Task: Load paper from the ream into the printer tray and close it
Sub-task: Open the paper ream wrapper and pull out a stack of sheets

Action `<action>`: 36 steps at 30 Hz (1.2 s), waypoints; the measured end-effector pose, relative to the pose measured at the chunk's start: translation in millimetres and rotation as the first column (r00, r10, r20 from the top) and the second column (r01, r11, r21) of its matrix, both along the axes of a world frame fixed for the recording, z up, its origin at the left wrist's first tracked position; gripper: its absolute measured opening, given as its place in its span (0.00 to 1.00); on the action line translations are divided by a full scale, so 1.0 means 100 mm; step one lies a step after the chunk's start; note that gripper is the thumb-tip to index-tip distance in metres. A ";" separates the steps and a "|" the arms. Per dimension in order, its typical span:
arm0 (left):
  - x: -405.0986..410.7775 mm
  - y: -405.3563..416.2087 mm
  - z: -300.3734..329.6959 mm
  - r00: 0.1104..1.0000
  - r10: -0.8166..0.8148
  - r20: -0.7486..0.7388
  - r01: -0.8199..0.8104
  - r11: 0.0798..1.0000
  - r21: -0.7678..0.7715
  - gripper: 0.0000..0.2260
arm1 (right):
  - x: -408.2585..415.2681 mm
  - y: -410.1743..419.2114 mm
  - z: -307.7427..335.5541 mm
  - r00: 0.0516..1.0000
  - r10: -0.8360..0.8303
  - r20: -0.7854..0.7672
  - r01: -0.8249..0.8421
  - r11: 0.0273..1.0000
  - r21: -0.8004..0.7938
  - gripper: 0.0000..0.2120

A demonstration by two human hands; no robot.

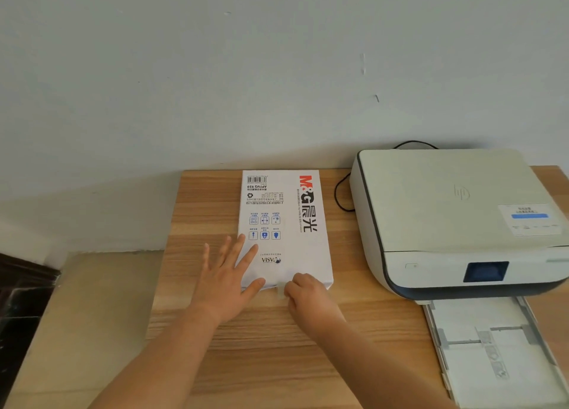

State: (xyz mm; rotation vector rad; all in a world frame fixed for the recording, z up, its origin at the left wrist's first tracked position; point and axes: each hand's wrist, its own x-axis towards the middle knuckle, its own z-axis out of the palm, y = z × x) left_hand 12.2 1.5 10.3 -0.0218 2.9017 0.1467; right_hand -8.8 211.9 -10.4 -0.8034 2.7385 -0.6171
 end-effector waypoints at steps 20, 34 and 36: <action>0.21 0.09 -0.04 0.998 -0.056 0.018 0.056 0.998 -0.014 0.32 | 0.49 0.24 -0.17 0.986 -0.035 -0.163 0.040 0.999 0.026 0.04; 0.29 0.07 -0.12 0.991 -0.127 -0.034 0.125 0.990 -0.058 0.30 | -0.07 0.57 -0.08 0.990 -0.139 -0.016 0.139 0.969 0.206 0.33; 0.28 0.06 -0.12 0.991 -0.127 -0.048 0.125 0.991 -0.057 0.31 | -0.07 0.60 -0.07 0.991 -0.134 -0.013 0.134 0.973 0.187 0.32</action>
